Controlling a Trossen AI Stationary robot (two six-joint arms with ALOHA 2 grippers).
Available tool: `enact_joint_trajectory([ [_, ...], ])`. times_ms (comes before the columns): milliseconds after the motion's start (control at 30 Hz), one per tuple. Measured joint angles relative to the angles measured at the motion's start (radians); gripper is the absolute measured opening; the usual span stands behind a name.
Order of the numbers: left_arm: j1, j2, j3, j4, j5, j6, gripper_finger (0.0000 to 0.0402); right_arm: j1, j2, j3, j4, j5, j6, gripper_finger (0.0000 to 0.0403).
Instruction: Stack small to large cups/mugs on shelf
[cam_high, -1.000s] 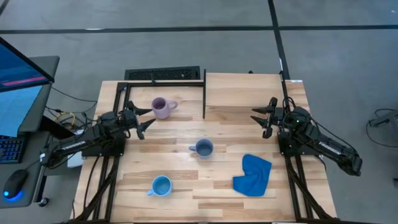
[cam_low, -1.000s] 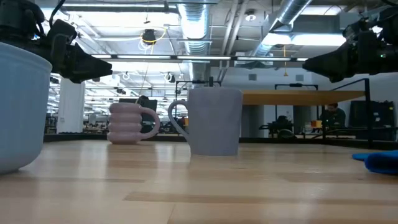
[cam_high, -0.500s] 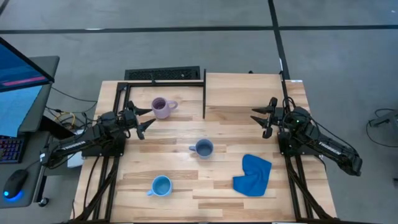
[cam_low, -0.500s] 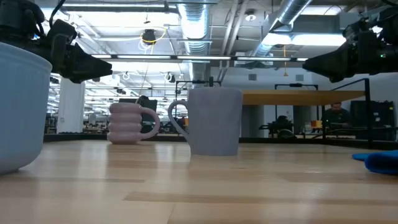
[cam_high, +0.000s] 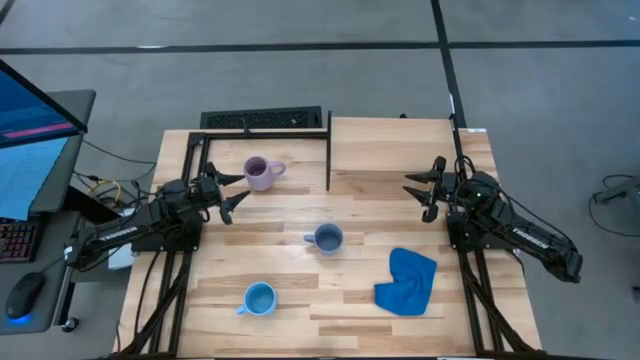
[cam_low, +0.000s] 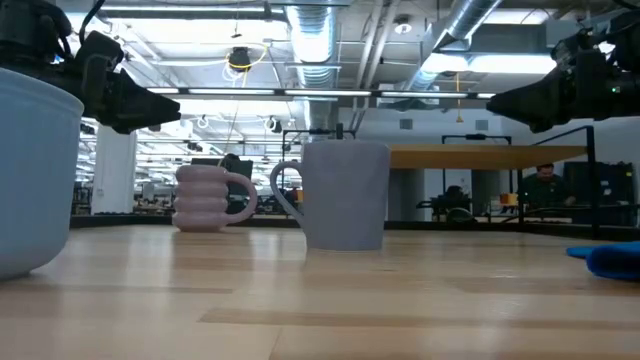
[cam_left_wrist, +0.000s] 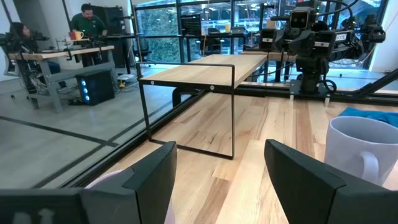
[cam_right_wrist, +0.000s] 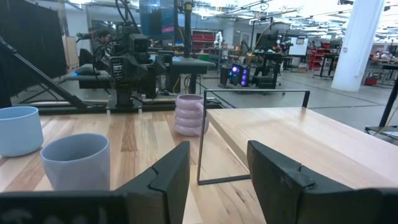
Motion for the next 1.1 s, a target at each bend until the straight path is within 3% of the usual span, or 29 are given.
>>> enact_joint_trajectory([
  [1100, 0.000, 0.000, 0.000, 0.000, 0.000, 0.002, 0.0235, 0.000, 0.000, 0.000, 0.001, 0.000, -0.016, 0.0182],
])
